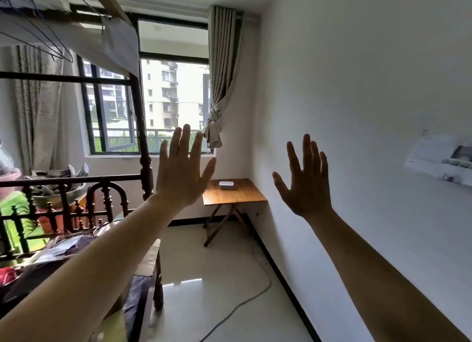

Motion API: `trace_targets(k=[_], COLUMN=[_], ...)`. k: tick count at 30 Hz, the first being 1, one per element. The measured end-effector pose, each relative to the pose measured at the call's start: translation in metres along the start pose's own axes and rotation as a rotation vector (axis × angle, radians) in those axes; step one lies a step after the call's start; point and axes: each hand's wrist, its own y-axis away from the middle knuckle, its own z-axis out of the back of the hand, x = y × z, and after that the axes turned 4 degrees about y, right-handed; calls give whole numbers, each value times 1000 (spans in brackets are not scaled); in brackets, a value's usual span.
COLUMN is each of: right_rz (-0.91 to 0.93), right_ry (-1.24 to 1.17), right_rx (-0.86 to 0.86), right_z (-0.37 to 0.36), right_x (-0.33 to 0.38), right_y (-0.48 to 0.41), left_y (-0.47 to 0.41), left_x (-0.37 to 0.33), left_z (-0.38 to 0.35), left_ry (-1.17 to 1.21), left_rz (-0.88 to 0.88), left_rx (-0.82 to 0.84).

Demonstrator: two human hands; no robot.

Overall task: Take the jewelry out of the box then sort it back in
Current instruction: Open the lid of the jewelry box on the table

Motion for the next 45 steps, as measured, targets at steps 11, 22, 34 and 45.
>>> trace_targets(k=[11, 22, 34, 45], right_rz=[-11, -17, 33, -55], right_ry=[-35, -113, -195, -181], right_rx=[127, 319, 467, 618], right_z=[-165, -407, -713, -963], right_x=[-13, -100, -77, -92], right_y=[-11, -40, -105, -201], left_y=[-27, -107, -177, -315], left_x=[29, 45, 180, 278], left_z=[-165, -405, -649, -889], left_ry=[19, -16, -42, 34], left_rz=[41, 106, 192, 159], left_rx=[109, 353, 422, 554])
